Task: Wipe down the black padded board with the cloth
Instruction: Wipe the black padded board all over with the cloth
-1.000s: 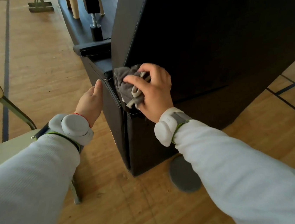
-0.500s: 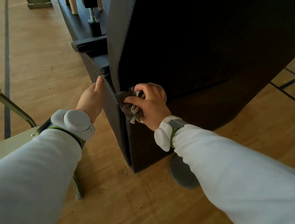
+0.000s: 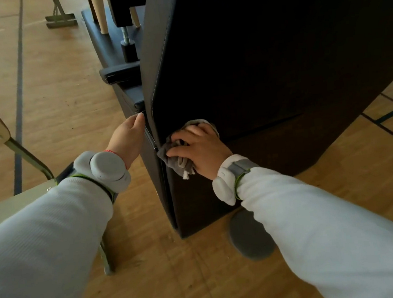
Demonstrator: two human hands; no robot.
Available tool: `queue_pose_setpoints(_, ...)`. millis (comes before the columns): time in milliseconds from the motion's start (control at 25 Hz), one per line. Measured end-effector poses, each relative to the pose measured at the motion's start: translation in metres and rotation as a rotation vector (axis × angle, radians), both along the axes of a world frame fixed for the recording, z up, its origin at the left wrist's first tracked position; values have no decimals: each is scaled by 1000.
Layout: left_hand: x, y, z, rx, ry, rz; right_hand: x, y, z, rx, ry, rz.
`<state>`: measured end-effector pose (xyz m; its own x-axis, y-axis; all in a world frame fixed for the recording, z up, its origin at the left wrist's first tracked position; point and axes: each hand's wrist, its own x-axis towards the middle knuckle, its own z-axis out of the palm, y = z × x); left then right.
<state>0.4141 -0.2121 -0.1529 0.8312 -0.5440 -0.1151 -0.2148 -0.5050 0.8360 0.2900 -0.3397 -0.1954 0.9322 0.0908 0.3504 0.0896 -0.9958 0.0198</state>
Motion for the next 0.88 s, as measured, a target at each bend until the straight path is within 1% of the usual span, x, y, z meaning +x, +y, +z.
queue_pose_setpoints(120,-3,-5,3,-9,-9,28,-3,-9,1,13,53,67)
queue_pose_setpoints(200,-6,-7,4,-23,-6,16,-4,-15,8,-16,122,70)
queue_pose_setpoints(320,-14,-11,4,-67,28,2,-18,-34,10,-74,288,0)
queue_pose_setpoints(400,-18,-15,2,-72,32,30,-33,-55,4,-53,336,-64)
queue_pose_setpoints(560,-22,-17,-4,-74,38,77,-52,-85,-1,73,294,-73)
queue_pose_setpoints(640,-28,-19,-5,-21,31,86,-58,-99,-6,99,302,-105)
queue_pose_setpoints(760,-35,-23,-6,25,4,93,-67,-121,-9,185,250,-264)
queue_pose_setpoints(880,-40,-25,-9,45,-20,93,-86,-139,-5,322,170,-590)
